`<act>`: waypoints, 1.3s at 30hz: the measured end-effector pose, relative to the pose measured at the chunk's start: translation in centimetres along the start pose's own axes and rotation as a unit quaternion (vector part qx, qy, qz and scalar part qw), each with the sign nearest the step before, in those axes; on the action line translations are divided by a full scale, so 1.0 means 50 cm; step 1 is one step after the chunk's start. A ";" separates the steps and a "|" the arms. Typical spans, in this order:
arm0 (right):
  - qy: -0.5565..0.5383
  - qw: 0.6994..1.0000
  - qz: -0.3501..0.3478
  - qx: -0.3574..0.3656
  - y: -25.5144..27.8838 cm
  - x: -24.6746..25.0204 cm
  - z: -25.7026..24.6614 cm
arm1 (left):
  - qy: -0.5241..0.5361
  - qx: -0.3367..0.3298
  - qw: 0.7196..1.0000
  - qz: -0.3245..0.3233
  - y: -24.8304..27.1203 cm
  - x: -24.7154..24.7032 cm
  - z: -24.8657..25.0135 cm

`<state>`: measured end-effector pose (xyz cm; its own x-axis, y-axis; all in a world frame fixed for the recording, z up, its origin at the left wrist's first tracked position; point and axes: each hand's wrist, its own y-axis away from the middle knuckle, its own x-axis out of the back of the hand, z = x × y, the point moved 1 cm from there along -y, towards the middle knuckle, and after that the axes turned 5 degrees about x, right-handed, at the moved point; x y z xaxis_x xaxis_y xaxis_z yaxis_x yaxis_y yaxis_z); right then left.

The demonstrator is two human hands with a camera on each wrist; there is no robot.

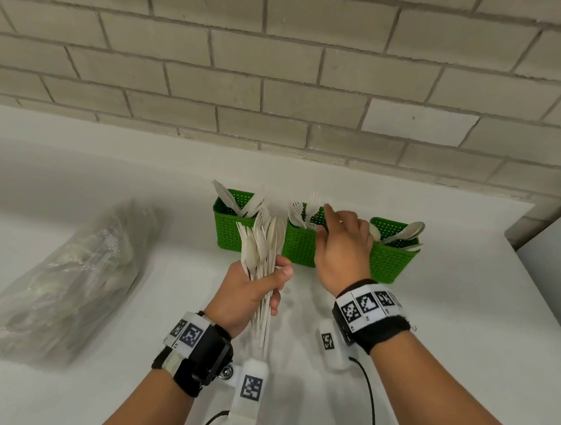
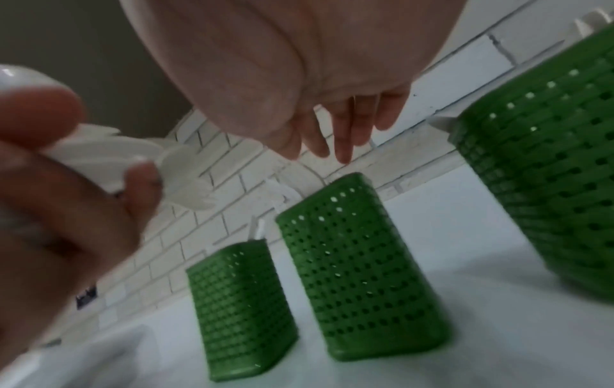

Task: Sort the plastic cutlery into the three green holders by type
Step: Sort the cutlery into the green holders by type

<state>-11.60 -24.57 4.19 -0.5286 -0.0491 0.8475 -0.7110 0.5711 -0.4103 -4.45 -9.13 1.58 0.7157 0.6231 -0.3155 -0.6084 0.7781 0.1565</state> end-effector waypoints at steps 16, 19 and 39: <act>-0.320 0.942 -0.078 -0.062 0.048 0.048 -0.055 | -0.021 0.007 0.999 -0.031 0.010 -0.015 -0.003; -0.411 0.902 -0.046 -0.127 0.039 0.057 -0.059 | -0.003 0.018 0.999 -0.033 0.010 -0.009 -0.002; -0.362 0.881 -0.305 0.010 0.079 0.075 -0.070 | 0.215 0.040 0.976 -0.005 0.008 0.008 0.032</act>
<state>-14.76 -19.61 6.92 -0.1980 -0.8552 0.4789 -0.9692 0.2438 0.0347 -3.86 -8.41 3.03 0.5007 0.5373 -0.6786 -0.5606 0.7987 0.2187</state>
